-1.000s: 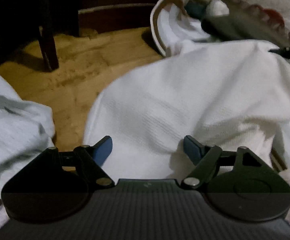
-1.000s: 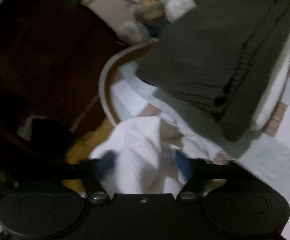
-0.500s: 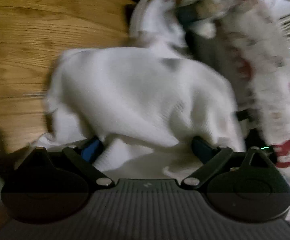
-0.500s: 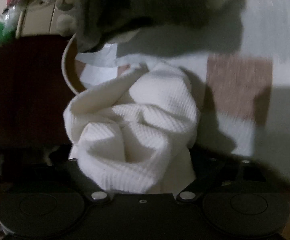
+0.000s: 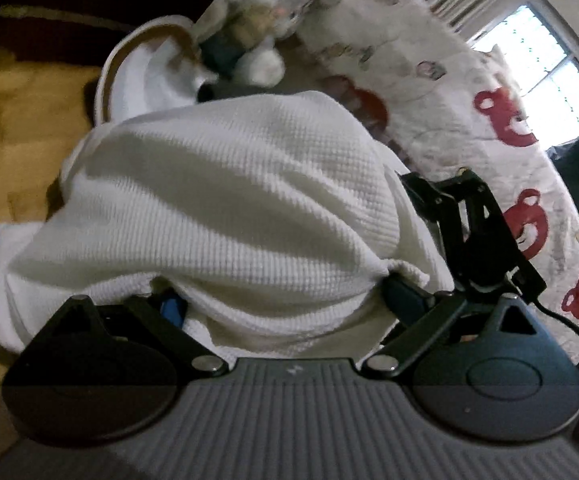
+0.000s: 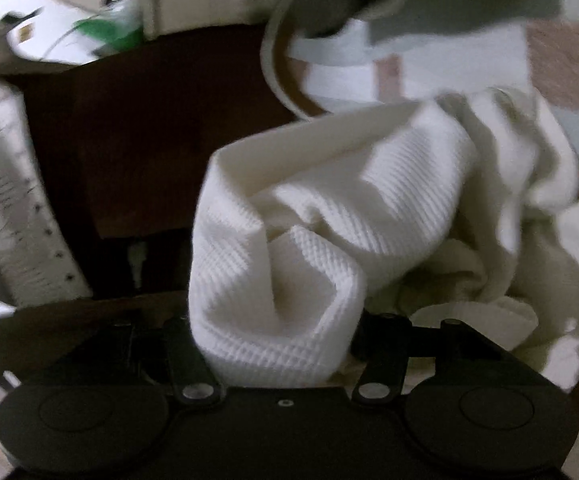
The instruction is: Fold clothes
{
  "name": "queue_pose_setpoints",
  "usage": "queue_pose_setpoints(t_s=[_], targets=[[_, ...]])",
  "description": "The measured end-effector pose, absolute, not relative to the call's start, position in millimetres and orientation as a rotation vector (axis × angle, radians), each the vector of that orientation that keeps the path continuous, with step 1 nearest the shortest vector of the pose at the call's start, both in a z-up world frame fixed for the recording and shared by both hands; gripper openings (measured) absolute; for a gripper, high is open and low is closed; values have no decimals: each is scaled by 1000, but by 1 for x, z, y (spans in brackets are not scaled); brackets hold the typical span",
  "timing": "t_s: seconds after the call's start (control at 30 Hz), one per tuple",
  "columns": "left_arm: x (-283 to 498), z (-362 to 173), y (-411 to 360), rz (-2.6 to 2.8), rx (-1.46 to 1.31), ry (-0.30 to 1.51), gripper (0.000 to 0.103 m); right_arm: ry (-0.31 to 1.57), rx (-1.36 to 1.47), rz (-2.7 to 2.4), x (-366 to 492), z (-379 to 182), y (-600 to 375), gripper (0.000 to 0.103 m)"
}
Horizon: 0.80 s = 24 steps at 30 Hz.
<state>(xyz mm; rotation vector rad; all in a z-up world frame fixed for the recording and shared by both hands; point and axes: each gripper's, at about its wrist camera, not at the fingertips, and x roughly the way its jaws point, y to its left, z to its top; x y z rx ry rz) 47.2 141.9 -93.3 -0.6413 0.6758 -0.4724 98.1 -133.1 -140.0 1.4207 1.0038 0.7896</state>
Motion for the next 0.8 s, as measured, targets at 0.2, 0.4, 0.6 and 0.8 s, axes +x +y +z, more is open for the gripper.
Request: queue_pose_setpoints(t_s=[0.2, 0.4, 0.6, 0.8], targets=[[32, -35, 110, -563, -528, 589, 96, 867, 1439, 882, 100, -99, -149, 63], [27, 7, 51, -713, -480, 555, 96, 676, 1437, 904, 71, -56, -202, 63], [7, 16, -47, -823, -344, 560, 97, 508, 1393, 763, 6, -36, -284, 63], [-16, 16, -117, -965, -273, 601, 97, 373, 1573, 626, -64, -61, -365, 63]])
